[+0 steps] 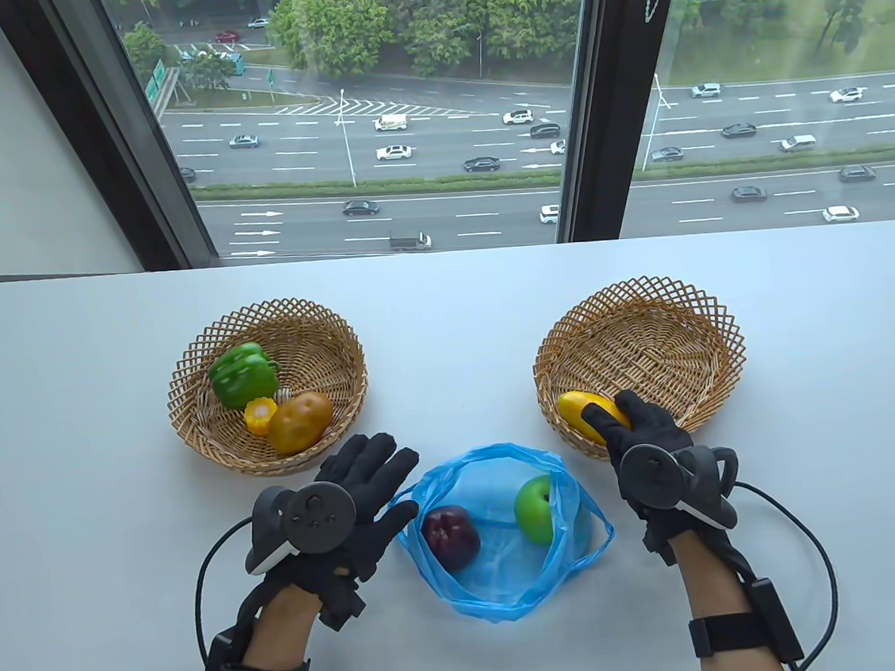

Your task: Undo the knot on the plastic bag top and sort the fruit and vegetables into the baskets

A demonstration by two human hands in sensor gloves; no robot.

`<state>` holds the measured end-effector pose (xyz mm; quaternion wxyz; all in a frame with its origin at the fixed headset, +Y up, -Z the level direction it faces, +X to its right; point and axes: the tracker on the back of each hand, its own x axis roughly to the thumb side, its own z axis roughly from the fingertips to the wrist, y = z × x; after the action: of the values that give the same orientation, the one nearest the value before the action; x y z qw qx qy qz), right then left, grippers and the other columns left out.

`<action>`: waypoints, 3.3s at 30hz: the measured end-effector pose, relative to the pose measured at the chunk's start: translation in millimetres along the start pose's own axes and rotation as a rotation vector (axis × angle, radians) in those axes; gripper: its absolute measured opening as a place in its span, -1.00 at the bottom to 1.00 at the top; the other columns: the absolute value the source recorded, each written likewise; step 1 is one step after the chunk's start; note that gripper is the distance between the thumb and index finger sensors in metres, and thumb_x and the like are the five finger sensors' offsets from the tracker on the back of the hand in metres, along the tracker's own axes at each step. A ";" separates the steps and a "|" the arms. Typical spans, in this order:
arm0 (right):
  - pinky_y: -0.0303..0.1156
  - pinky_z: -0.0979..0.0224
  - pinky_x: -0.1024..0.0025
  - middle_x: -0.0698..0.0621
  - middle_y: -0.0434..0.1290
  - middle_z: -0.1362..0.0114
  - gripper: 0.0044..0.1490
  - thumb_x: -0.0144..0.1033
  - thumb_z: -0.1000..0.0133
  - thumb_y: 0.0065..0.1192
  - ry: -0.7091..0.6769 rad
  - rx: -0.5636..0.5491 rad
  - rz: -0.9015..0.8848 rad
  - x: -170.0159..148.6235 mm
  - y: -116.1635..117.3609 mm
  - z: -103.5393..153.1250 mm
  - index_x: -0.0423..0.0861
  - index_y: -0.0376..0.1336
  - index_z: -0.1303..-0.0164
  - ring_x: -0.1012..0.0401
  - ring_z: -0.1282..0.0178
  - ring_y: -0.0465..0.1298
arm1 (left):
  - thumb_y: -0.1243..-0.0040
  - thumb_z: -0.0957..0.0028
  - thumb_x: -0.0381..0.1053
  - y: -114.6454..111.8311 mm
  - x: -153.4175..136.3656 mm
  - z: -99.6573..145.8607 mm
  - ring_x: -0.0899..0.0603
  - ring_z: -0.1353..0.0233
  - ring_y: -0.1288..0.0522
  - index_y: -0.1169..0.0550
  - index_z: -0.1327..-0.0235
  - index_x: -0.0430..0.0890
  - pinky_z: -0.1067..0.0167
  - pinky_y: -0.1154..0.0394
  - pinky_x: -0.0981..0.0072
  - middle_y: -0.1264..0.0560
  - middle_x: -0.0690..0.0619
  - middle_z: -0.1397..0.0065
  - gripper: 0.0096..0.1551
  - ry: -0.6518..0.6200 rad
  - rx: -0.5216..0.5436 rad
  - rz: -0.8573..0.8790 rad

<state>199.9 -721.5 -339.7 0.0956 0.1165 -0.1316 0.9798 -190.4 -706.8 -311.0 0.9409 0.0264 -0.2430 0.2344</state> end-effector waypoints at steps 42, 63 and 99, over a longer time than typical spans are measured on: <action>0.16 -0.44 -0.53 -0.24 0.10 -0.75 -0.08 -0.05 -0.26 0.27 -0.585 0.215 0.061 186.5 10.1 44.1 -0.08 -0.02 -0.75 -0.38 -0.62 0.19 | -0.14 -0.04 0.30 3.8 -6.1 -0.4 -0.48 -0.64 -0.01 -0.10 -0.67 -0.21 -0.44 -0.05 -0.40 -0.07 -0.26 -0.76 0.06 0.084 -0.034 -0.008; 0.33 -0.41 -0.38 -0.26 0.21 -0.64 0.23 0.23 -0.15 0.38 -0.518 0.281 0.186 177.8 7.8 41.1 -0.01 -0.20 -0.81 -0.23 -0.40 0.48 | -0.14 -0.04 0.32 4.0 -7.4 0.1 -0.48 -0.65 -0.01 -0.03 -0.68 -0.18 -0.44 -0.04 -0.40 -0.06 -0.26 -0.76 0.11 0.082 -0.034 -0.003; 0.58 -0.25 -0.04 -0.28 0.33 -0.60 0.01 0.06 -0.01 0.46 -0.170 -0.356 -0.077 54.0 -93.4 31.7 0.03 0.13 -0.66 -0.19 -0.30 0.59 | -0.12 -0.04 0.32 1.5 -5.9 -0.2 -0.44 -0.67 0.10 -0.12 -0.70 -0.09 -0.45 0.03 -0.40 0.04 -0.18 -0.78 0.03 0.089 -0.058 -0.031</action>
<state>175.1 -633.4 -274.3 0.1406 0.1851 -0.3059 0.9233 -195.6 -708.0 -314.1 0.9547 -0.0078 -0.2070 0.2136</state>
